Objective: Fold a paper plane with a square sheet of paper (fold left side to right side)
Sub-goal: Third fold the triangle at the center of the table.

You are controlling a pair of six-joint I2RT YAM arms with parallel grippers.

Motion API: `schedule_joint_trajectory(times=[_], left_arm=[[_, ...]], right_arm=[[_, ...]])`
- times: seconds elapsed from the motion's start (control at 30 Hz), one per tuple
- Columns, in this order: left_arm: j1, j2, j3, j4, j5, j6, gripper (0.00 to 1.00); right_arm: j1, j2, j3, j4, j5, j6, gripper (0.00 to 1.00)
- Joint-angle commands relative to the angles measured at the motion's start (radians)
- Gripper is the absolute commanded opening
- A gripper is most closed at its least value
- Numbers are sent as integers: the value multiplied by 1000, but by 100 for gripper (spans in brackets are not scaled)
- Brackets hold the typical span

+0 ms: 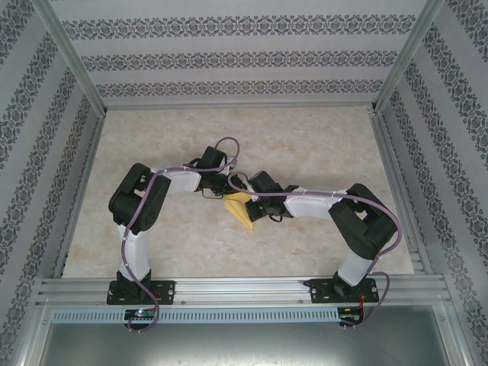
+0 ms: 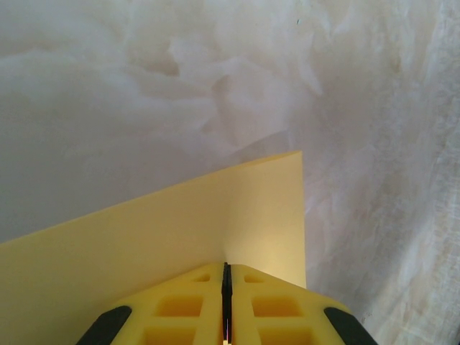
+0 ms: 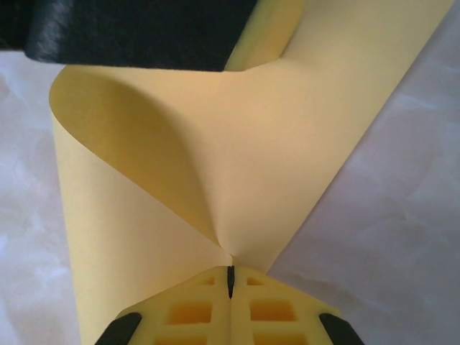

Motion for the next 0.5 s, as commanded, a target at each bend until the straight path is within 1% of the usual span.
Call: schedule_joint_trajectory(times=[0.0,0.17,0.47], left_arm=[[5,30,-3,-95,-11,33,12],[5,30,-3,-95,-10,33,12],[5,31,-5,-93,-8,33,12]], right_arm=[[-12,-6,-3,-2,3,16,0],[-12,3,7,-3,-1,14,0],[-13,-32,13,-7,-3,12,0]])
